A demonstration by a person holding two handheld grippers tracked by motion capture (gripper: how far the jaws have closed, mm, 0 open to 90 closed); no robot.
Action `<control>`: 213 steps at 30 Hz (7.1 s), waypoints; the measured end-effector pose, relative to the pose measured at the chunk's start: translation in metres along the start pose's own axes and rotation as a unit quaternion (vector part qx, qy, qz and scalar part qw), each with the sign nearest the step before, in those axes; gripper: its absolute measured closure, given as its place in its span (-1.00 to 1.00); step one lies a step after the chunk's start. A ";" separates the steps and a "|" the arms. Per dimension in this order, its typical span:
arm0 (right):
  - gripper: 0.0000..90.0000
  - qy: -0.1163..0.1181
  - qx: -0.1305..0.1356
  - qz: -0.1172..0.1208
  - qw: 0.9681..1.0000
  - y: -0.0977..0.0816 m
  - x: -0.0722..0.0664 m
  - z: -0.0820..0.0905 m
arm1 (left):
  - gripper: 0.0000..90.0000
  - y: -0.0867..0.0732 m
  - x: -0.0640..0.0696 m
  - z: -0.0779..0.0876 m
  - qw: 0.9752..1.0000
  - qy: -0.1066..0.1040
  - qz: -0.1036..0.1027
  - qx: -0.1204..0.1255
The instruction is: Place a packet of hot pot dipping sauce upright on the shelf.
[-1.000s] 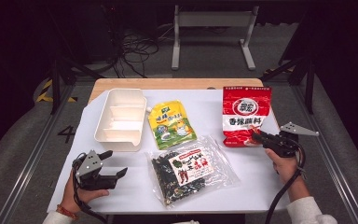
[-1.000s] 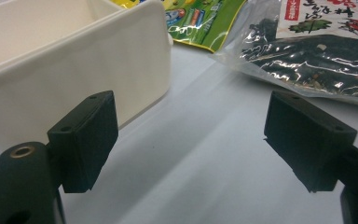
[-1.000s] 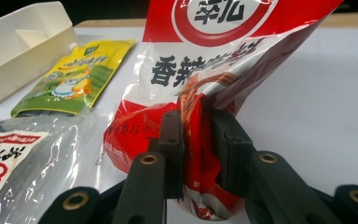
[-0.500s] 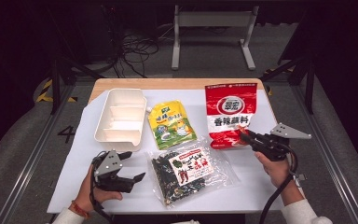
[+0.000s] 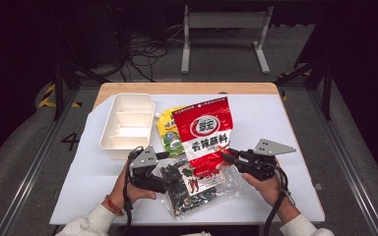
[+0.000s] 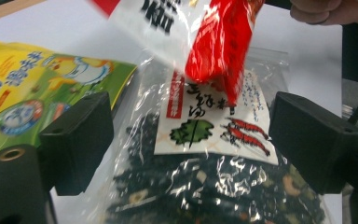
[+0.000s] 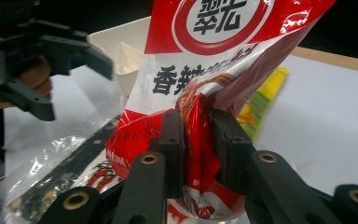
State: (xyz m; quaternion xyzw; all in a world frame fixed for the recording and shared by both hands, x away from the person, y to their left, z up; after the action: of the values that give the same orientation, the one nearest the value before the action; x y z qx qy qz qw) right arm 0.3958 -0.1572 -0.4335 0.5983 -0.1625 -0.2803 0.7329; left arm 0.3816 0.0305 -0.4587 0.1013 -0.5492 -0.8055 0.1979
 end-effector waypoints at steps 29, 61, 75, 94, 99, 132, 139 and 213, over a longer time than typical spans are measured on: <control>0.65 0.043 0.020 0.025 0.999 0.002 -0.042 -0.043 | 0.99 0.032 -0.028 -0.006 0.996 0.007 0.017 0.090; -0.29 -0.072 -0.006 0.029 0.997 -0.002 0.013 0.016 | 1.00 0.057 -0.033 0.034 0.993 0.019 -0.043 0.110; -0.31 -0.092 -0.016 0.000 0.996 -0.014 0.030 0.031 | 1.00 0.081 -0.039 0.060 0.989 0.020 -0.053 0.139; -0.36 -0.112 -0.035 -0.014 0.993 -0.027 0.040 0.043 | 1.00 0.110 -0.106 0.100 0.985 0.083 -0.068 0.139; -0.36 -0.123 -0.042 -0.017 0.991 -0.033 0.041 0.050 | 1.00 0.110 -0.128 0.106 0.984 0.097 -0.068 0.132; -0.37 -0.181 -0.073 -0.052 0.979 -0.068 0.053 0.086 | 1.00 0.071 -0.251 0.070 0.985 0.143 -0.071 0.058; -0.37 -0.181 -0.072 -0.067 0.978 -0.071 0.054 0.081 | 1.00 0.069 -0.263 0.062 0.983 0.161 -0.079 0.045; -0.41 -0.157 -0.109 -0.052 0.980 -0.078 0.046 0.066 | 0.99 0.005 -0.273 0.061 0.986 0.169 -0.001 -0.010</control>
State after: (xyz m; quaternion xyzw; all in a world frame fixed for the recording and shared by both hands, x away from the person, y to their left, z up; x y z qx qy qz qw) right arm 0.3773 -0.2465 -0.4986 0.4711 -0.2125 -0.4242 0.7436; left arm 0.6057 0.1979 -0.4462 0.2344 -0.4994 -0.7826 0.2884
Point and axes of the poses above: each handheld gripper's, and its own axes: z roughly backward along the jaws, y roughly out of its top, x roughly to its right, the point moved 10 cm from there along -z, roughly forward along the jaws, and after that the axes turned 7 degrees about x, right-handed, at the moved point
